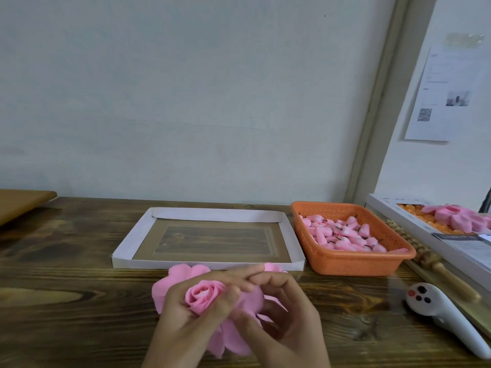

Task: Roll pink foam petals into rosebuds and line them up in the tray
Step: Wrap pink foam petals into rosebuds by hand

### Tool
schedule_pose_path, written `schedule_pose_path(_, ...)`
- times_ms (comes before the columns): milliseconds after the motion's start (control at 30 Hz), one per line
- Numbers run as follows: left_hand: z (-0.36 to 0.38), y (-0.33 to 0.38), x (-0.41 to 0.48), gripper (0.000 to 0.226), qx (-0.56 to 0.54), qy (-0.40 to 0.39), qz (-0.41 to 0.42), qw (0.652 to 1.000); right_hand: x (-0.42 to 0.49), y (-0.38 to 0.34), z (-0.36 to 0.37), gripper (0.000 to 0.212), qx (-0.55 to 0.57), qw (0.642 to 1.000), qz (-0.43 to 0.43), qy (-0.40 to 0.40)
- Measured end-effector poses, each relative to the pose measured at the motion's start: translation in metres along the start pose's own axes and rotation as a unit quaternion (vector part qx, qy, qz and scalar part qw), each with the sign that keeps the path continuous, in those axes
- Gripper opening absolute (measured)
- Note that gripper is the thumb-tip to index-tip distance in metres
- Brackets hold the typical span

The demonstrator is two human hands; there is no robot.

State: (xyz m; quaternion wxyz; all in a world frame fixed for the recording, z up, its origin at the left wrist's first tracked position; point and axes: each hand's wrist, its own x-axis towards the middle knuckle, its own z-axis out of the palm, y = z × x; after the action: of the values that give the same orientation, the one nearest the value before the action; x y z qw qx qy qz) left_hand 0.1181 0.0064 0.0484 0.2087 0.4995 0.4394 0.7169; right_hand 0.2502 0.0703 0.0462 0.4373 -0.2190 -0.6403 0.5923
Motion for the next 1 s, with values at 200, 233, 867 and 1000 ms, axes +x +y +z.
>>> schedule_pose_path(200, 0.006, 0.004, -0.004, 0.019, 0.088, 0.033, 0.029, 0.995, -0.003, 0.002, 0.001, 0.034, 0.066, 0.996, -0.003, 0.061)
schedule_pose_path(233, 0.006, 0.004, -0.005, 0.021, 0.092, 0.035, 0.030, 0.995, -0.003, 0.002, 0.003, 0.032, 0.072, 0.995, -0.003, 0.072)
schedule_pose_path(867, 0.007, -0.007, -0.009, 0.014, 0.071, 0.031, 0.027, 0.997, -0.005, 0.001, 0.009, 0.018, 0.029, 0.990, -0.120, 0.071)
schedule_pose_path(1000, 0.009, -0.013, -0.010, 0.013, 0.054, 0.056, 0.039, 0.996, -0.008, -0.007, 0.010, 0.016, 0.014, 0.990, -0.134, 0.035)
